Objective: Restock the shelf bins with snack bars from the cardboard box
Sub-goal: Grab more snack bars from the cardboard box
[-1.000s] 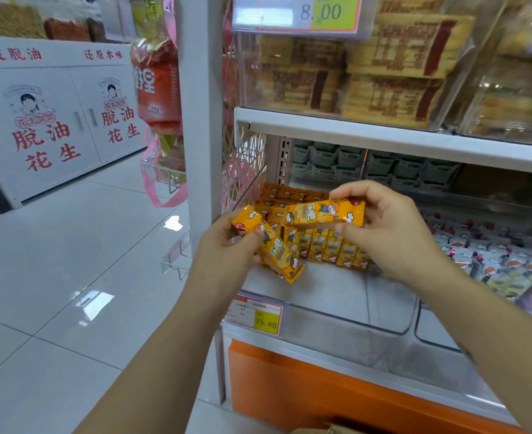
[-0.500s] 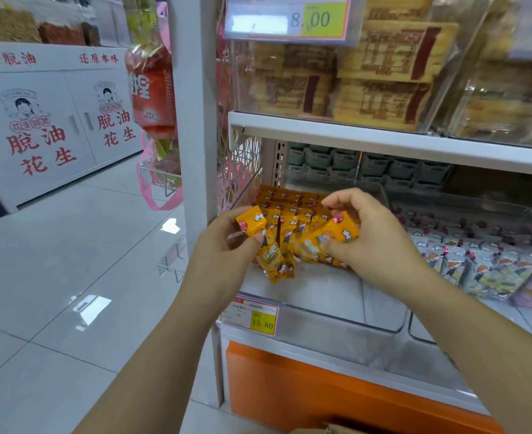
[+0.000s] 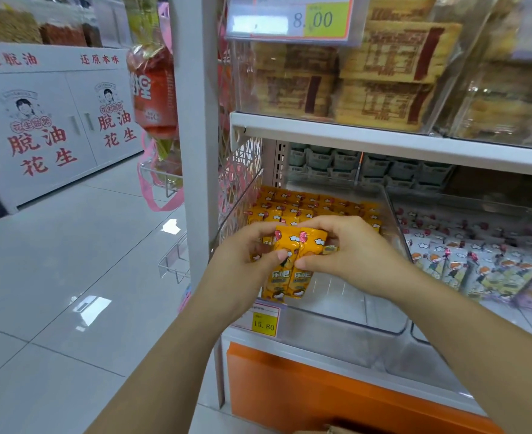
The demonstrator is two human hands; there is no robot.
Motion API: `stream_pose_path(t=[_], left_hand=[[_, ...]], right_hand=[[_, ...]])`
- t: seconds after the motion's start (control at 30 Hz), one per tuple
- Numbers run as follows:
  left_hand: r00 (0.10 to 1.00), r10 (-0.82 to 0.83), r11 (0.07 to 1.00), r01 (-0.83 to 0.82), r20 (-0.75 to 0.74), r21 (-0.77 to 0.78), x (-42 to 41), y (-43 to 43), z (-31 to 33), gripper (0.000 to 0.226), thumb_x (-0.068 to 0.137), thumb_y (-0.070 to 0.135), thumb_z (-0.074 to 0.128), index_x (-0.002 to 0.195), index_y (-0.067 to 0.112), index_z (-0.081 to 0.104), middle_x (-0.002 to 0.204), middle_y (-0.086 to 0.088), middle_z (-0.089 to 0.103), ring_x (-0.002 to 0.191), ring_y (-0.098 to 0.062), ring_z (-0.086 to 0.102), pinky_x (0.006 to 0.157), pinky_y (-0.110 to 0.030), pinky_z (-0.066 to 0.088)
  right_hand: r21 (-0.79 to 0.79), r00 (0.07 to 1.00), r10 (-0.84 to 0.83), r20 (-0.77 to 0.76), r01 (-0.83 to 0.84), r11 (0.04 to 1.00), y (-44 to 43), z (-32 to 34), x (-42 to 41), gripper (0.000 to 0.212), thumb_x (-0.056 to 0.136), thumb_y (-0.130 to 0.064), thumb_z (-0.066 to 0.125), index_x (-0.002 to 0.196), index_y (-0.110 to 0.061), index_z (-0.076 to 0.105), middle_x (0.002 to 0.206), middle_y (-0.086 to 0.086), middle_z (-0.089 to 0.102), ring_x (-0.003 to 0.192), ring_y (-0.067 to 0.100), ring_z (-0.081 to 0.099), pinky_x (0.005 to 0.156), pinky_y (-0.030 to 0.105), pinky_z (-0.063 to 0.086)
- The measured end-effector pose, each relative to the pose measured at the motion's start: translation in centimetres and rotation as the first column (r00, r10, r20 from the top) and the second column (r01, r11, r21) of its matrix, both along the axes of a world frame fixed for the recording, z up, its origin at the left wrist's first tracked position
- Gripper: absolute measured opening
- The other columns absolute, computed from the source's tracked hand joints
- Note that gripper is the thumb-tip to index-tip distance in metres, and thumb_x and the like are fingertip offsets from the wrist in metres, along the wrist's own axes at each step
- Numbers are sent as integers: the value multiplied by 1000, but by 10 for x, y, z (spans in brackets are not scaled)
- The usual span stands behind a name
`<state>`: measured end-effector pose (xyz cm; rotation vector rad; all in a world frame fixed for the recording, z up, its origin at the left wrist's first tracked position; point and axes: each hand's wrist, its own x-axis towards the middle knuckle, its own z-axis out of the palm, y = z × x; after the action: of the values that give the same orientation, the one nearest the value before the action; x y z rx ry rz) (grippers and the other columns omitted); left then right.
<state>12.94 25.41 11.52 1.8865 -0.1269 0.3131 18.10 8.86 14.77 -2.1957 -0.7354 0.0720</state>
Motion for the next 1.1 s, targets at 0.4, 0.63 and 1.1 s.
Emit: stream_pose_path(t=[0.4, 0.63, 1.1], left_hand=[[995, 75, 995, -71, -58, 64, 4, 6, -9, 33, 92, 10, 59, 114, 34, 58, 111, 13, 63, 92, 5, 59, 74, -3, 43], [990, 109, 985, -96, -88, 141, 8, 10, -14, 31, 93, 13, 59, 120, 29, 59, 105, 14, 61, 85, 9, 54, 68, 2, 41], [996, 86, 996, -84, -39, 38, 3, 12, -3, 28, 92, 12, 60, 100, 39, 59, 101, 12, 64, 82, 6, 61, 67, 0, 42]], right_hand=[[-354, 971, -226, 82, 241, 904, 0, -16, 52, 47, 77, -29, 77, 120, -16, 63, 137, 4, 53, 124, 20, 48, 92, 28, 39], [-317, 984, -176, 24, 174, 932, -9, -10, 46, 46, 76, -32, 78, 117, -21, 61, 132, -1, 54, 119, 14, 49, 89, 24, 38], [-279, 936, -311, 162, 346, 896, 27, -48, 86, 56, 75, -20, 80, 126, -13, 58, 131, 13, 50, 113, 29, 53, 89, 38, 50]])
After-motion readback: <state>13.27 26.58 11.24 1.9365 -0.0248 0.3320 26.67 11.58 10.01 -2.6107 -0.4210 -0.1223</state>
